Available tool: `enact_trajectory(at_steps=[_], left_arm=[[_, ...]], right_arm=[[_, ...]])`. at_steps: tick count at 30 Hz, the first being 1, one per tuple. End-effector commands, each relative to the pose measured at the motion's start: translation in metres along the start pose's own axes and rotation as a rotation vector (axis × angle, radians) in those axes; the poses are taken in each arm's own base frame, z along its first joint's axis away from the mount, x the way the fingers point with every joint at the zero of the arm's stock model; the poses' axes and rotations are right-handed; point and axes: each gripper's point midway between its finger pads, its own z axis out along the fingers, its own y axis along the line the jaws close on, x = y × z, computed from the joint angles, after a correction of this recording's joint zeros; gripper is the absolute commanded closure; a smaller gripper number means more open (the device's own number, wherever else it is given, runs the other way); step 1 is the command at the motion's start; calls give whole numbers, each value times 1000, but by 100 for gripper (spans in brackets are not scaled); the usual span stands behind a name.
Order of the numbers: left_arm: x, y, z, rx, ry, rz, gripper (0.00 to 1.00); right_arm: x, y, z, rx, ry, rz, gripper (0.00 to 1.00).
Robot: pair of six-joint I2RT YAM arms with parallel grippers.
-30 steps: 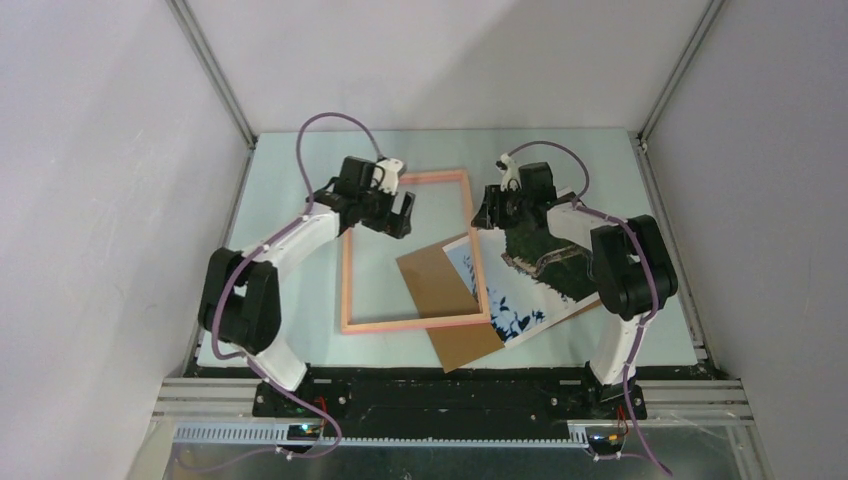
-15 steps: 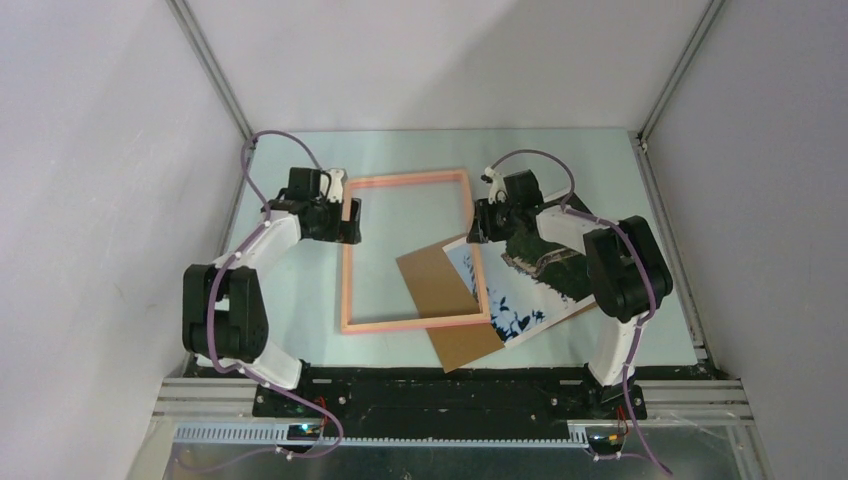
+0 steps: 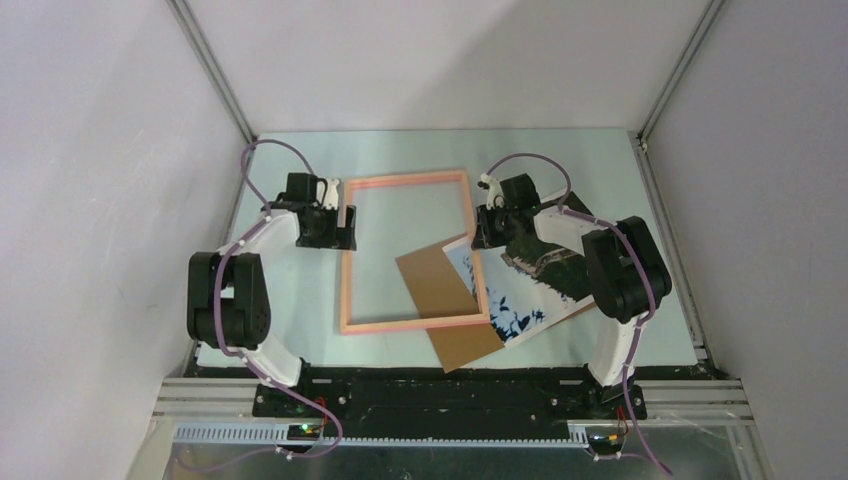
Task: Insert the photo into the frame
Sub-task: Place the photo frame item in the photo frame.
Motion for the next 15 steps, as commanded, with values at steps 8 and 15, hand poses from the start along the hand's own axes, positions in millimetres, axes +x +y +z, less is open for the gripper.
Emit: enact_trajectory(at_steps=[8,15], left_arm=[[15,6,13,23,58,-17,0],[22,26,10,4,76,-82,9]], right_arm=[[-11,40,4,-90,-22,-52,91],[-7,66,8,-145,-11,-51,94]])
